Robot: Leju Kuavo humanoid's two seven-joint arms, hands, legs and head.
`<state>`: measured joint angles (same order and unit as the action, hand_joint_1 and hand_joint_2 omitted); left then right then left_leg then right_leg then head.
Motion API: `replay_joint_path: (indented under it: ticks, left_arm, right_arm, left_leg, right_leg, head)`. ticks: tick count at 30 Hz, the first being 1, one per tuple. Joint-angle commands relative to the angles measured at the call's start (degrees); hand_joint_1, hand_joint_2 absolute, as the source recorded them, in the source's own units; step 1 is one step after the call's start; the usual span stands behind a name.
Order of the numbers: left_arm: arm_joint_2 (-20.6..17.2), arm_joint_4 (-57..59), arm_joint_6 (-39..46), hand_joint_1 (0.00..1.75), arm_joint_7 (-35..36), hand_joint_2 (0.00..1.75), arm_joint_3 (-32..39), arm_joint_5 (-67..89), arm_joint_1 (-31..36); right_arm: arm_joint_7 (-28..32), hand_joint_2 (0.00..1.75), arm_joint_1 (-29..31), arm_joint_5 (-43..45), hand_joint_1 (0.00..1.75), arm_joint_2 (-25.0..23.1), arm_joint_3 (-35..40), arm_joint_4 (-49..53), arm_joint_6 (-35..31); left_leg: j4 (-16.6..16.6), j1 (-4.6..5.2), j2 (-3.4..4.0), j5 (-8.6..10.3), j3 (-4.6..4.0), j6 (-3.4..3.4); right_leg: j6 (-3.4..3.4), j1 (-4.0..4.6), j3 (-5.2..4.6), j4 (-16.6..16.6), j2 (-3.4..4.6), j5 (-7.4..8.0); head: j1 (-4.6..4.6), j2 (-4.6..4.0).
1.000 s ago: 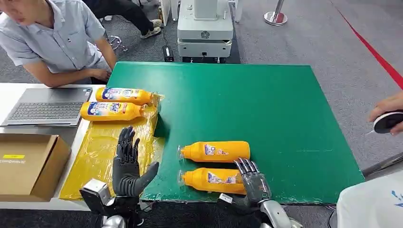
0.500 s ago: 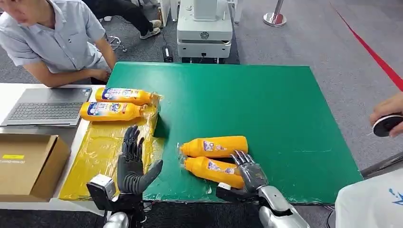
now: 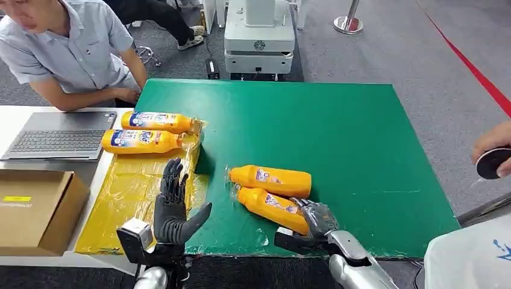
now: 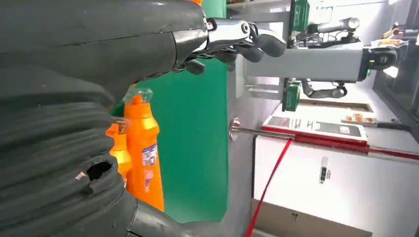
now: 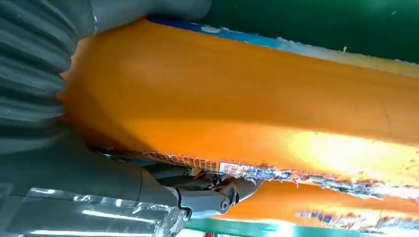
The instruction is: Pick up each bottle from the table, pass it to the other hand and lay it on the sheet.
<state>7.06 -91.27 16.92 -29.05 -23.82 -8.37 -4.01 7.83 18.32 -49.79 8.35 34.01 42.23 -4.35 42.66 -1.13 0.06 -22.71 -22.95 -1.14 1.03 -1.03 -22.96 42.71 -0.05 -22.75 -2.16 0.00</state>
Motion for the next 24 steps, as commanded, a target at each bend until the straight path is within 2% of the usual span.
replay_joint_path:
  ticks: [1,7,10,12,13,16,17,18,24]
  left_arm:
    - [0.03,0.36,-0.40,0.00,-0.35,1.75,-2.12,-0.02,3.68]
    - [-0.20,-0.11,-0.28,0.00,-0.82,1.75,-2.26,-0.40,3.47]
    - [-0.28,-0.50,0.44,0.00,-1.58,1.75,-2.25,-0.51,3.22]
    - [-0.28,-0.50,0.44,0.00,-1.58,1.75,-2.25,-0.51,3.22]
    - [-0.38,-0.71,0.73,0.00,-1.79,1.75,-2.37,-0.73,3.14]
    - [-0.13,-0.91,2.18,0.00,-2.11,1.75,-2.13,-1.28,2.69]
    - [-0.15,-0.87,2.19,0.00,-2.11,1.75,-2.17,-1.29,2.63]
    - [-0.18,-0.70,2.50,0.00,-1.81,1.75,-2.25,-1.80,2.52]
    - [-0.48,0.85,2.13,0.00,-1.31,1.75,-2.92,-2.58,2.55]
  right_arm:
    - [2.56,1.75,-2.00,6.97,1.75,-0.51,-1.68,-3.25,5.77]
    - [5.85,1.75,-2.87,11.05,1.75,-1.15,-3.63,-2.61,5.03]
    - [10.97,1.75,-4.12,15.19,1.75,-1.30,-4.93,0.18,5.14]
    - [10.97,1.75,-4.12,15.19,1.75,-1.30,-4.93,0.18,5.14]
    - [13.96,1.75,-5.28,17.03,1.75,-1.19,-5.49,2.82,4.48]
    - [17.95,1.75,-7.28,20.72,1.75,-1.70,-7.24,7.04,3.59]
    - [17.89,1.75,-7.28,20.65,1.54,-1.94,-7.05,7.30,3.65]
    - [18.23,1.75,-8.28,22.39,1.75,-1.93,-7.67,9.56,4.43]
    - [18.24,1.75,-8.98,23.57,1.75,-1.40,-7.67,12.35,5.04]
  left_leg:
    - [0.00,0.00,0.00,0.00,0.00,0.00]
    - [0.00,0.00,0.00,0.00,0.00,0.00]
    - [0.00,0.00,0.00,0.00,0.00,0.00]
    - [0.00,0.00,0.00,0.00,0.00,0.00]
    - [0.00,0.00,0.00,0.00,0.00,0.00]
    - [0.00,0.00,0.00,0.00,0.00,0.00]
    - [0.00,0.00,0.00,0.00,0.00,0.00]
    - [0.00,0.00,0.00,0.00,0.00,0.00]
    - [0.00,0.00,0.00,0.00,0.00,0.00]
  right_leg:
    - [0.00,0.00,0.00,0.00,0.00,0.00]
    - [0.00,0.00,0.00,0.00,0.00,0.00]
    - [0.00,0.00,0.00,0.00,0.00,0.00]
    - [0.00,0.00,0.00,0.00,0.00,0.00]
    - [0.00,0.00,0.00,0.00,0.00,0.00]
    - [0.00,0.00,0.00,0.00,0.00,0.00]
    - [0.00,0.00,0.00,0.00,0.00,0.00]
    - [0.00,0.00,0.00,0.00,0.00,0.00]
    - [0.00,0.00,0.00,0.00,0.00,0.00]
  head:
    - [0.02,0.00]
    - [-0.02,0.00]
    - [-0.02,0.00]
    - [-0.13,0.00]
    - [-0.11,0.00]
    - [0.09,0.00]
    - [0.04,0.00]
    - [0.00,0.00]
    - [0.09,0.00]
